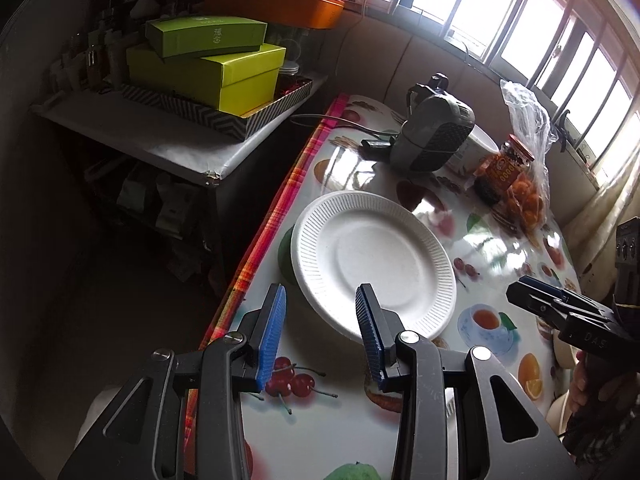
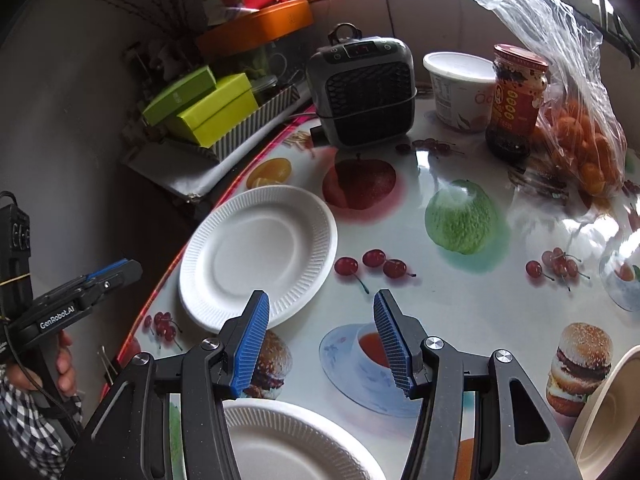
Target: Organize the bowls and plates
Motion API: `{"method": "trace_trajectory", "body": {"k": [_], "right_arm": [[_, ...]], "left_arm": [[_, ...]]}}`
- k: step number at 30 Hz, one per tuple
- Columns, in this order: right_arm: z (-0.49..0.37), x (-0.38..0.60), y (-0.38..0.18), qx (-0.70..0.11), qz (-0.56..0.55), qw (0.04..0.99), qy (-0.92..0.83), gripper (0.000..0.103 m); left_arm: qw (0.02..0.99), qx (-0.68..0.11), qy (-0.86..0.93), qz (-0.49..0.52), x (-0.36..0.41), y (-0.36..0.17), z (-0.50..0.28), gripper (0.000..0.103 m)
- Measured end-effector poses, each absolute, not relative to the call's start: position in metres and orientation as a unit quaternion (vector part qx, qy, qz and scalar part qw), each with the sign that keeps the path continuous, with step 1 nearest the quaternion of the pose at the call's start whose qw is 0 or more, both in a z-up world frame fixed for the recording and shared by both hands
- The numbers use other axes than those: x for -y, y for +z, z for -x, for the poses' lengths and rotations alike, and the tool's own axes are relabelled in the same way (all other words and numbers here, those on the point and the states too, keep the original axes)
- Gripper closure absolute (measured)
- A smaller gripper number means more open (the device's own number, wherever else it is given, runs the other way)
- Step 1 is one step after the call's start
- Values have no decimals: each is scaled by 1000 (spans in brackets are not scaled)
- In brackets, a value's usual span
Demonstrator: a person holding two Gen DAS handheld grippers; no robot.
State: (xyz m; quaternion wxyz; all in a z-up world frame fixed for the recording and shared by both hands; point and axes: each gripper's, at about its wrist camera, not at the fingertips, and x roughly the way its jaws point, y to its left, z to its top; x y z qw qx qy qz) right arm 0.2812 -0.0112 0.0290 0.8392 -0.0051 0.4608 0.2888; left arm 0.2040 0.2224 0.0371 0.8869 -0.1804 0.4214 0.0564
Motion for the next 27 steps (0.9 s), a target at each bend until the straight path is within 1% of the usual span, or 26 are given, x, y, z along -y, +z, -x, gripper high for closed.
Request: {"method": "trace_trajectory", "body": {"k": [7,14,19,21,24,26,27], "right_arm": [[-302,2,15,-477,-3,830,288,49],[-327,0,2,-503,-55,816,280,49],[-331,-6,-4,-511,-52,808,288,49],[-333,-7,-7,-516,-54,805,286,50],[-337,-7,-11,-520,-60,803,285,56],[-340,-8,-13,-523,-60,801,285,62],[-341,-9,-14,-525,-59,800,285,62]], "left_arm": [[885,-428,52,178,-230,27,-221,65],[875,-439,55,194,-240,16,-236,65],[873,-440,57,202,-247,10,-246,65],[870,-443,60,207,-250,6,-250,65],[867,-446,61,213,-252,2,-255,65],[866,-449,60,212,-251,-1,-257,65],[865,-451,59,211,-251,-2,-259,65]]}}
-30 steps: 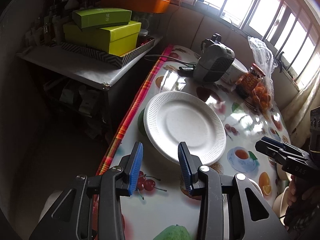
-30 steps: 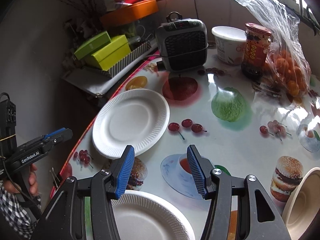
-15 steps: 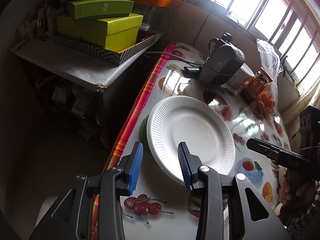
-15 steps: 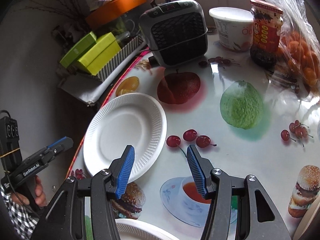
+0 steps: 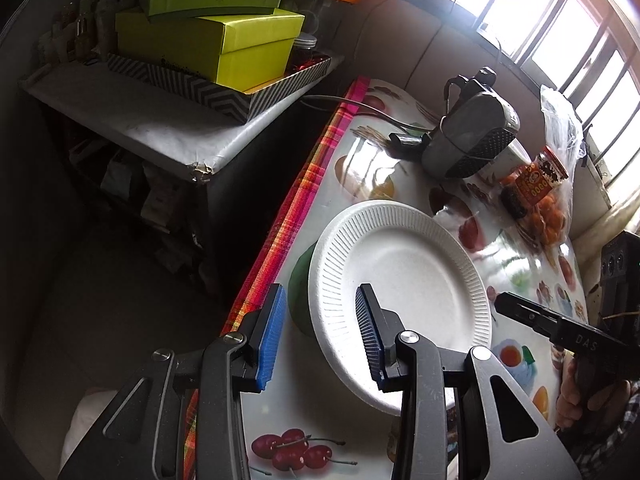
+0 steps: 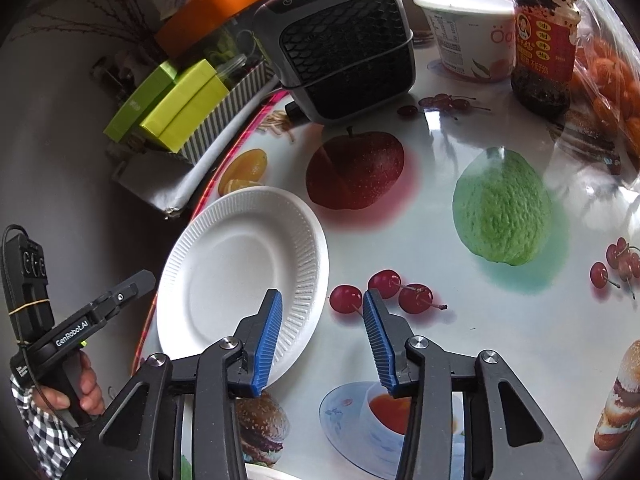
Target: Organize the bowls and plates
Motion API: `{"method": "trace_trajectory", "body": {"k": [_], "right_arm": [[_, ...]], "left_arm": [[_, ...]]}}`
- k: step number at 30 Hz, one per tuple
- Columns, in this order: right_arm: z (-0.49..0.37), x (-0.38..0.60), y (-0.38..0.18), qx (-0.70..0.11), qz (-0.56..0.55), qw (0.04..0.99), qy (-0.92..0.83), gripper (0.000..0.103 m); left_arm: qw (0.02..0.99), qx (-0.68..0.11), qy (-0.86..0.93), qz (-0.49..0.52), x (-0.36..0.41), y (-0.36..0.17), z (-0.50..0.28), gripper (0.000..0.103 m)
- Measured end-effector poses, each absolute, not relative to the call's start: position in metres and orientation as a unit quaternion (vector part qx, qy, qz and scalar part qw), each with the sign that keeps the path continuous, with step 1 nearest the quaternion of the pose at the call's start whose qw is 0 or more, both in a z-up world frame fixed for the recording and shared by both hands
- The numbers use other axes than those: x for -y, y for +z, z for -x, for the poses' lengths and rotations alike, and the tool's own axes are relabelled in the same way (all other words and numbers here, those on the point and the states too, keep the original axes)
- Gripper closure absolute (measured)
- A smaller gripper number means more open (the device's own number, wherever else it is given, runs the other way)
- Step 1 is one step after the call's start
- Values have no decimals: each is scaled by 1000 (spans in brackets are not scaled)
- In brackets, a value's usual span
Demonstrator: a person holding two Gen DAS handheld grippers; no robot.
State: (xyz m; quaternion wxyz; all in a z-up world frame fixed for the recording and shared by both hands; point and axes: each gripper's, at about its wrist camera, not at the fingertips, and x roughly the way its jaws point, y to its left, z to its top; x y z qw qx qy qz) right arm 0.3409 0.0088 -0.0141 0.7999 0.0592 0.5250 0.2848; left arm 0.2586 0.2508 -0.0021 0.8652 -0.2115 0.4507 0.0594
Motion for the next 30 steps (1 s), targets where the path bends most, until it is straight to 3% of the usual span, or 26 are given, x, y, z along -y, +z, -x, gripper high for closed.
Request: {"method": "trace_trajectory", "body": {"k": [10,13,19,30], "right_arm": [[-347,-16,-22,-536,-61,790,292,71],[-348,-16,-25,-538,-61,790,289,75],[-349,-17,-27,-540,-59,789,288,78],[-348,-20,-26,-540,-57,789,288,83]], "left_arm": [[861,-456,55,221,-250,-8,-264,72],[859,-458,56,221,-251,-9,-265,81],[857,-463,59,221,-251,-13,-267,89],[858,-464,57,215,-250,-13,-268,90]]}}
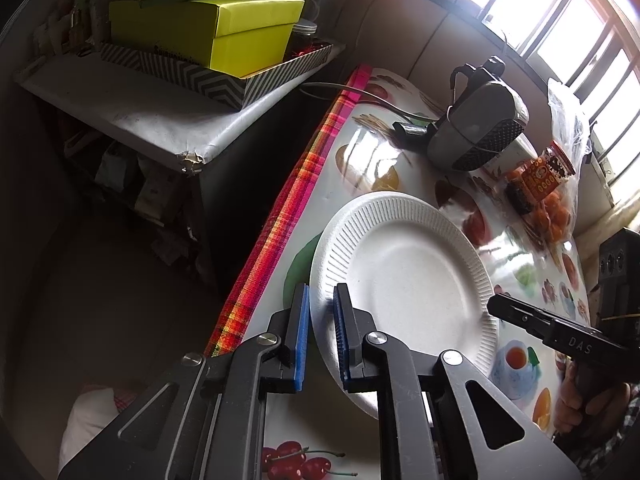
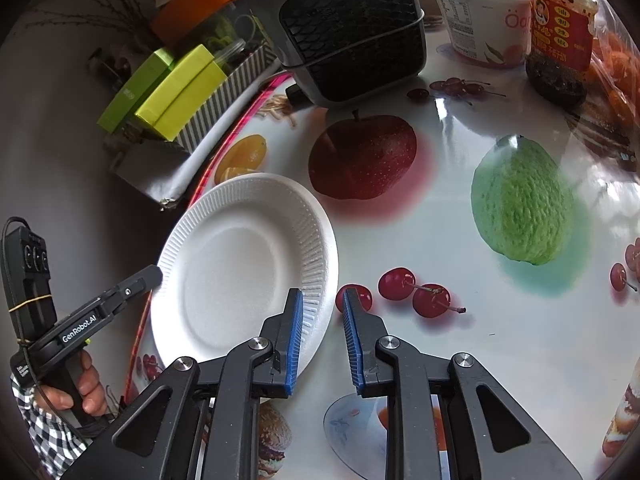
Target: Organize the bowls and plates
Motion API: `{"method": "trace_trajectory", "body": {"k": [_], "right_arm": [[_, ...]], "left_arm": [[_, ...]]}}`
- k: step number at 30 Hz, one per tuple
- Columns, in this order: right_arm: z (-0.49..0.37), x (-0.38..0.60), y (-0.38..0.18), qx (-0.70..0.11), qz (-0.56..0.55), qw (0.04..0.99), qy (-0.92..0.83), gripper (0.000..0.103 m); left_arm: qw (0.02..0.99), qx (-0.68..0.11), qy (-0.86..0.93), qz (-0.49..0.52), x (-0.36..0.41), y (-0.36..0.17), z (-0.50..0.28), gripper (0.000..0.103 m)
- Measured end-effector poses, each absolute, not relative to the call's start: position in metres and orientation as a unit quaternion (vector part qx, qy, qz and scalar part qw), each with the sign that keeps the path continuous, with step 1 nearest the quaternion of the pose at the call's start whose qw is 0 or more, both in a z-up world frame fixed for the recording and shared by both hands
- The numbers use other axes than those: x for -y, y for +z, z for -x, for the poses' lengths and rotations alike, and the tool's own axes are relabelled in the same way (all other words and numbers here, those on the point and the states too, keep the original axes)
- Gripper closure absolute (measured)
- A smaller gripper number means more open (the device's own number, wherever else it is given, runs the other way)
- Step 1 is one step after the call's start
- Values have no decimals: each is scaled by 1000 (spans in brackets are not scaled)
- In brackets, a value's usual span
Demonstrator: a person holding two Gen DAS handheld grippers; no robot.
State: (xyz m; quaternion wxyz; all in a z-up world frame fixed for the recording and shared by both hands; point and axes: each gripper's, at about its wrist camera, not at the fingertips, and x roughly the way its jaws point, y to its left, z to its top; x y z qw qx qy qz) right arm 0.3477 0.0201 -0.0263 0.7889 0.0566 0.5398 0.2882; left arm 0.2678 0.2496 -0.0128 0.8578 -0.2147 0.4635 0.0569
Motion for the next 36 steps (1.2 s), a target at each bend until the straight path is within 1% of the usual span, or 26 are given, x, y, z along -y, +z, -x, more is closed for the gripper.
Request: {"method": "trace_trajectory", "body": {"k": [2,13,36], "right_arm": [[-347,-20,-26,-539,-55,789,288,86],[-344,-16,-20,-536,-58,792,286,86],[-309,9,12,-511,-56,810,284,86]], "left_arm": [[858,-463,56,214,-249,-12,-267,90],[859,-462,53,213,-247,-8,-266,90],[869,-452,35,200,-223,15,-239,90]]}}
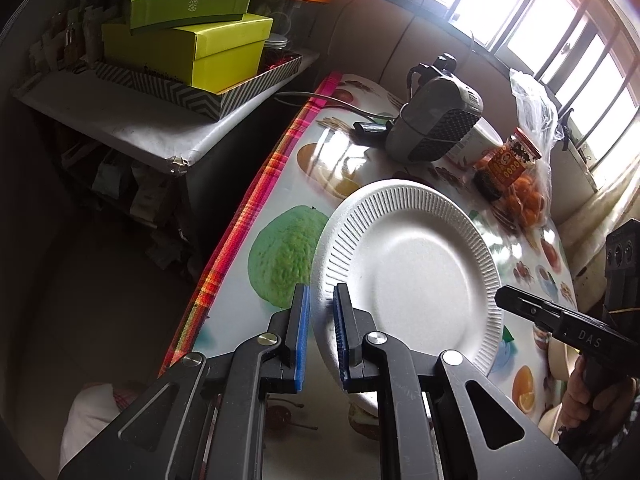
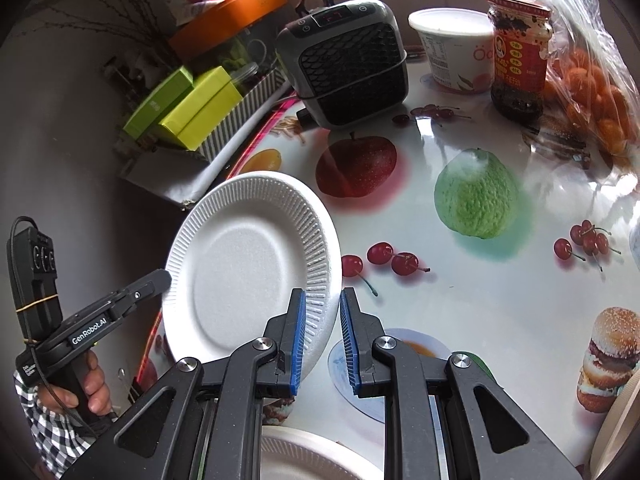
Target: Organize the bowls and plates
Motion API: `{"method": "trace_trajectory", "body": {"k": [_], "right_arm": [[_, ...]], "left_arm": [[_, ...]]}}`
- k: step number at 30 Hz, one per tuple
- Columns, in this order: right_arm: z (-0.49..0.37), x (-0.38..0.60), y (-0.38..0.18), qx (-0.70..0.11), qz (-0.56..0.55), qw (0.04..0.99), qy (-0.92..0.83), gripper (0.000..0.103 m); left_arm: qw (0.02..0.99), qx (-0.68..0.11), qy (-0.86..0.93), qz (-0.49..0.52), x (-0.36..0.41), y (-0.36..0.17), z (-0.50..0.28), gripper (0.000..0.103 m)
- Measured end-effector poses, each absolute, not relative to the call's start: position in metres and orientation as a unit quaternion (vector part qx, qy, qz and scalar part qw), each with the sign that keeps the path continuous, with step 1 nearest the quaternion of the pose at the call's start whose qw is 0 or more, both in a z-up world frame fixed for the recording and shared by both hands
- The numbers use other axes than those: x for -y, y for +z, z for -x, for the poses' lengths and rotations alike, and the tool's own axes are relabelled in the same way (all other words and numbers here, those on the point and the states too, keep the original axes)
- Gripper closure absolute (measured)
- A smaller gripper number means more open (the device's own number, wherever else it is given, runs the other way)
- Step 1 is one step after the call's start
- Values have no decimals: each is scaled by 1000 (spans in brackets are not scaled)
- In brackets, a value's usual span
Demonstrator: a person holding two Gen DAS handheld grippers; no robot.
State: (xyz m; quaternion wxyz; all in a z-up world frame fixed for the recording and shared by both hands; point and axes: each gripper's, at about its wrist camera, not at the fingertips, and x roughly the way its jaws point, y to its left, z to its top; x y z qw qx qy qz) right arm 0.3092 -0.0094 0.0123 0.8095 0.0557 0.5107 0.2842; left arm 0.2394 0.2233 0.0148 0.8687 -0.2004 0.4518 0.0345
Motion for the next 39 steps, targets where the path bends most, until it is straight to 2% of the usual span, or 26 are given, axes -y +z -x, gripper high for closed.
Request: {"method": "trace_trajectory", "body": {"k": [39], "right_arm": [[-229,80,23,-499,-71,821,267,85]], "left_arm": [[874,-454,-16,173,-158,26,-186,90]]}}
